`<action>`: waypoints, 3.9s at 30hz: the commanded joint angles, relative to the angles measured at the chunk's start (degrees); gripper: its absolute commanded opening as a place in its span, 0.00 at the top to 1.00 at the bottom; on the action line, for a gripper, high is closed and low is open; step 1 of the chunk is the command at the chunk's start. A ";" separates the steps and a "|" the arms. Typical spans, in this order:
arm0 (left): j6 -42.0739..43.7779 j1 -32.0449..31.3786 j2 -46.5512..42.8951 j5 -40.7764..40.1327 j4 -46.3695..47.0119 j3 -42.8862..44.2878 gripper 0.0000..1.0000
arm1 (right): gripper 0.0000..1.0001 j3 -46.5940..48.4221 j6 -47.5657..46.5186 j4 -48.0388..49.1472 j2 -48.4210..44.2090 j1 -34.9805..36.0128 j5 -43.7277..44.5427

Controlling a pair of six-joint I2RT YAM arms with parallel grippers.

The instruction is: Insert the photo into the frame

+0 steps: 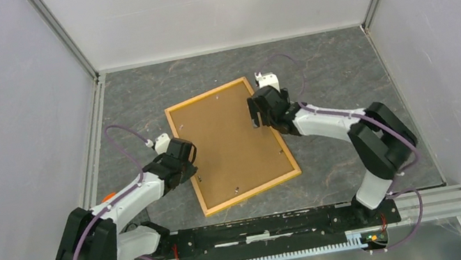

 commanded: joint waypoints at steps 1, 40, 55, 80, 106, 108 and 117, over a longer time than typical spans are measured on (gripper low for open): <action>-3.35 -0.05 0.30 1.61 -0.18 -1.18 0.98 | 0.14 9.02 6.01 -2.03 7.39 -1.89 2.05; -2.11 1.90 1.31 4.18 2.89 -2.75 0.98 | 0.33 34.30 24.00 -20.93 29.19 -2.78 8.11; -2.03 2.22 0.96 4.65 3.29 -3.13 0.98 | 0.28 31.60 21.15 -16.19 26.75 -3.81 8.47; -1.72 2.66 1.24 5.11 3.79 -3.33 0.98 | 0.26 32.54 17.56 -20.44 30.47 -1.76 4.98; -1.85 2.72 1.12 5.04 3.45 -3.26 0.98 | 0.56 28.64 17.12 -21.46 28.58 -2.10 2.51; -1.85 2.75 1.15 5.11 3.52 -3.28 0.98 | 0.51 29.03 16.55 -21.32 28.55 -2.22 2.00; -2.03 2.75 0.88 5.10 3.53 -3.46 0.98 | 0.36 34.85 18.66 -26.34 32.06 -2.29 2.15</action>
